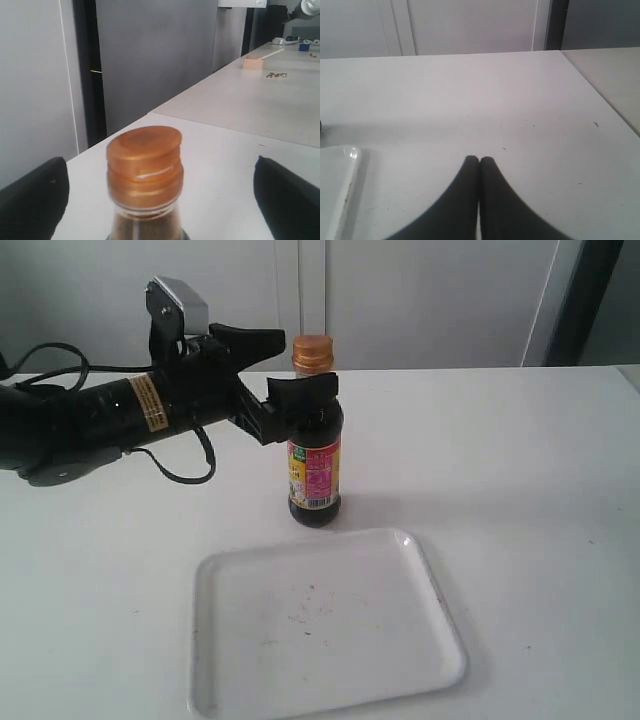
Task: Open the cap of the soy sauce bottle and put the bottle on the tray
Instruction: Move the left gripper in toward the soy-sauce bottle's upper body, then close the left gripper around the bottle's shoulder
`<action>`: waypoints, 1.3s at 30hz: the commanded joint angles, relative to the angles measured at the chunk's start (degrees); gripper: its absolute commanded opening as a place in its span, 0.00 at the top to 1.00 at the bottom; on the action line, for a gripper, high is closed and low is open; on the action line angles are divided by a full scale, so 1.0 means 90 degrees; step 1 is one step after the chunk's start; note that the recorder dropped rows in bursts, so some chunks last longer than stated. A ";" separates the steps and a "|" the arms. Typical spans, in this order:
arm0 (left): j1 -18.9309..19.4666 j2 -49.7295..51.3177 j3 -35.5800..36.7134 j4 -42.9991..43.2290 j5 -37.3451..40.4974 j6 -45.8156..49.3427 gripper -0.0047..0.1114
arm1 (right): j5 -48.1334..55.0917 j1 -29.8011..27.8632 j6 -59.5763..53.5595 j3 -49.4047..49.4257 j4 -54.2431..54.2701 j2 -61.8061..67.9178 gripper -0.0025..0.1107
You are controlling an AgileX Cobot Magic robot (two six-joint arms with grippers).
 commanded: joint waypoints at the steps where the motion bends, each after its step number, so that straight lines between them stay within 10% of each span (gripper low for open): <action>1: -0.0094 0.0177 -0.0198 0.0037 -0.0077 0.0039 0.06 | -0.0056 -0.0017 0.0007 0.0035 -0.0002 -0.0039 0.98; 39: -0.0094 0.1640 -0.0598 -0.0391 -0.0077 0.0425 0.06 | -0.0056 -0.0017 0.0007 0.0035 -0.0002 -0.0039 0.98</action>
